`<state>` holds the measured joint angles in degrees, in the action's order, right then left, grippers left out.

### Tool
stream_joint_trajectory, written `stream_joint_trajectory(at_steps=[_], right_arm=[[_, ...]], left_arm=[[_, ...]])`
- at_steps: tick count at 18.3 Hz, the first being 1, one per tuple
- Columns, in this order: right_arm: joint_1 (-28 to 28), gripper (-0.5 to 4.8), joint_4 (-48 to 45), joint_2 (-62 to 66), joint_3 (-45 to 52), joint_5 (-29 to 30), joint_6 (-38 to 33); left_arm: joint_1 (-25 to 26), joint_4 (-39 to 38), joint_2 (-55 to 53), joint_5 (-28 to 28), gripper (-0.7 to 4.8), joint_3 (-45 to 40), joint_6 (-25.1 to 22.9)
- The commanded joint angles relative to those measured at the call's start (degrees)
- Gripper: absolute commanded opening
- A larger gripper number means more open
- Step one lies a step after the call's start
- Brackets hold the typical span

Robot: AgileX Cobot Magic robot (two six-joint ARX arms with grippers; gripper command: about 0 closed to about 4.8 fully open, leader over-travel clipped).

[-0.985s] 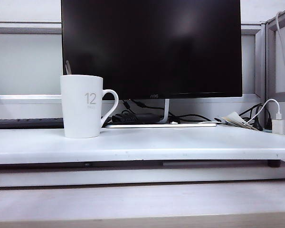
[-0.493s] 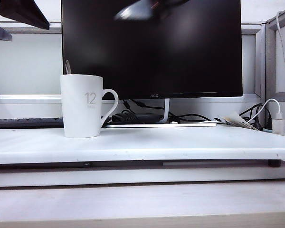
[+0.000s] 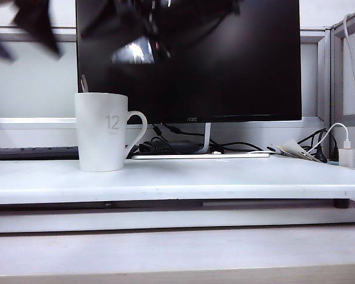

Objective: Pick up a spoon and stir the liquid in the cup.

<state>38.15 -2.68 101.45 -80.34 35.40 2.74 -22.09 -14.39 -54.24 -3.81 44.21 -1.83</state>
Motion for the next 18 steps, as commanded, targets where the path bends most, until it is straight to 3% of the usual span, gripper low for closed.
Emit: stream_joint_trajectory(at_steps=[1,4,10,13,18], right_arm=[[1.4,3.88,-3.6,3.4,-0.4,-3.7,4.0],[2.1,3.88,-7.7,6.1,-0.4,-4.0,4.0],[3.5,3.85,-14.6,8.7,-0.4,-11.0,6.5],[3.7,2.83,-15.4,8.8,-0.4,-11.3,6.4],[3.8,2.50,-15.6,9.0,-0.4,-11.3,6.4]], left_arm=[[3.1,-6.1,0.2,-0.5,4.79,0.1,-1.4],[3.9,-6.5,0.2,0.4,4.79,0.1,-1.3],[3.9,-4.4,0.1,6.2,4.79,0.1,-1.2],[3.9,-6.5,0.1,6.0,4.79,0.0,-1.2],[3.9,-7.7,0.1,5.9,4.79,0.0,-1.2]])
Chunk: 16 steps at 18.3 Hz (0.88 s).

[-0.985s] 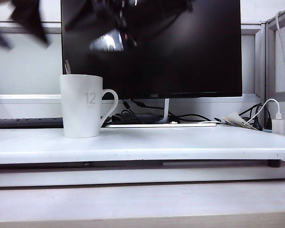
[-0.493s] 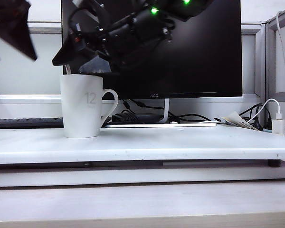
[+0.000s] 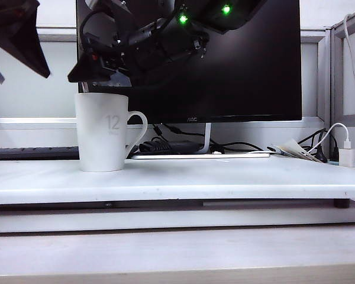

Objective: Pick up a spoon and stir the liquid in the cup.

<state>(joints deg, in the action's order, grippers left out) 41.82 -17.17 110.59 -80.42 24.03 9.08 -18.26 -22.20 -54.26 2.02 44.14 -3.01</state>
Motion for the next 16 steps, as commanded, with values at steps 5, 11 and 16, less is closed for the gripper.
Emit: stream_joint_trajectory(at_steps=[5,11,16], right_arm=[[0.2,2.49,-1.0,-0.1,-0.3,0.3,-0.1],[0.9,1.87,2.6,-0.1,-0.2,0.5,-0.1],[0.9,1.56,4.5,-0.1,-0.2,0.5,-0.1]], left_arm=[[0.0,-0.1,0.1,-0.9,4.79,0.0,-0.1],[0.0,-0.1,0.1,-0.9,4.79,0.0,-0.1],[0.0,-0.6,0.1,-0.9,4.79,0.0,0.0]])
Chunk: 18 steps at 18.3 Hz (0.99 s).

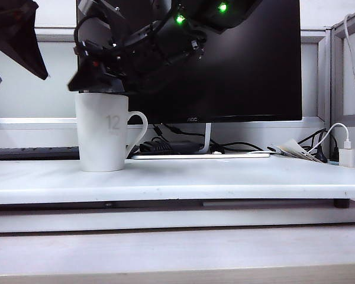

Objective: Pick up a spoon and stir the liquid in the cup.

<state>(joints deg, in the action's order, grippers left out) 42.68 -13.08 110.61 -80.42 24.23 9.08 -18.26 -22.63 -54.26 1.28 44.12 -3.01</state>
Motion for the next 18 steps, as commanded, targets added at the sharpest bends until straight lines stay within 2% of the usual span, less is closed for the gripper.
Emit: stream_joint_trajectory(at_steps=[1,3,4,6,15,18], right_arm=[[0.0,1.56,0.4,-0.1,-0.2,0.3,-0.1],[0.0,1.43,0.5,-0.1,-0.2,0.3,-0.1],[0.0,0.67,0.5,-0.1,-0.2,0.3,-0.1],[0.0,0.02,0.4,-0.1,-0.2,0.3,-0.1],[-0.6,-0.01,-1.7,-4.1,-0.3,-0.2,-0.7],[-2.0,-0.01,-1.1,-5.7,-2.1,0.0,-7.5]], left_arm=[[0.0,-0.2,0.1,-0.2,4.79,0.0,0.0],[0.0,-0.3,0.1,-0.2,4.79,0.0,0.0],[0.0,-0.5,0.2,-0.2,4.79,0.0,0.0],[0.0,-0.9,0.2,-0.2,4.79,0.0,0.0],[0.0,0.5,0.2,-0.2,4.79,0.0,0.0],[0.0,5.0,0.1,-0.1,4.79,0.0,0.0]])
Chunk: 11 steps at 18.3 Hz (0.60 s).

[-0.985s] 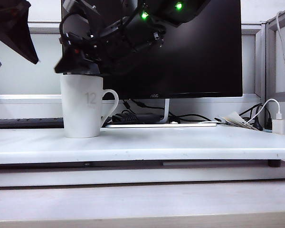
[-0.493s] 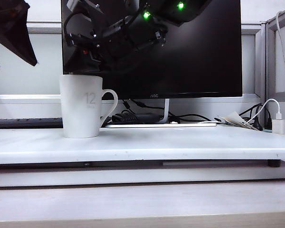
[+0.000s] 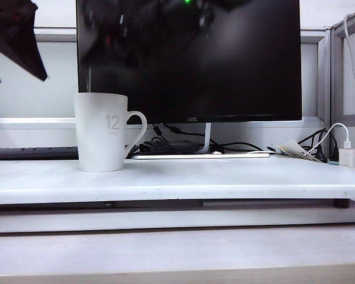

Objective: Pick up a spoon and stir the liquid in the cup.

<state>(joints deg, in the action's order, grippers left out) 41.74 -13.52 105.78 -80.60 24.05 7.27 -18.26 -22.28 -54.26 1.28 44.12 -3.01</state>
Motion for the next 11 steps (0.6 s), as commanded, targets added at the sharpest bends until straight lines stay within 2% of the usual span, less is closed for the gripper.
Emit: stream_joint_trajectory(at_steps=[1,5,11], right_arm=[[-1.8,-0.01,0.0,-0.9,-3.2,0.3,-7.4],[-3.5,-0.01,4.8,-0.5,-8.2,0.6,-8.3],[-3.8,-0.01,7.1,0.7,-9.0,3.1,-8.8]], left_arm=[[0.0,7.0,0.1,0.1,4.79,0.0,0.0],[0.0,11.1,-0.6,1.0,4.79,0.0,0.0],[0.0,13.2,-4.6,3.0,4.79,0.1,0.0]])
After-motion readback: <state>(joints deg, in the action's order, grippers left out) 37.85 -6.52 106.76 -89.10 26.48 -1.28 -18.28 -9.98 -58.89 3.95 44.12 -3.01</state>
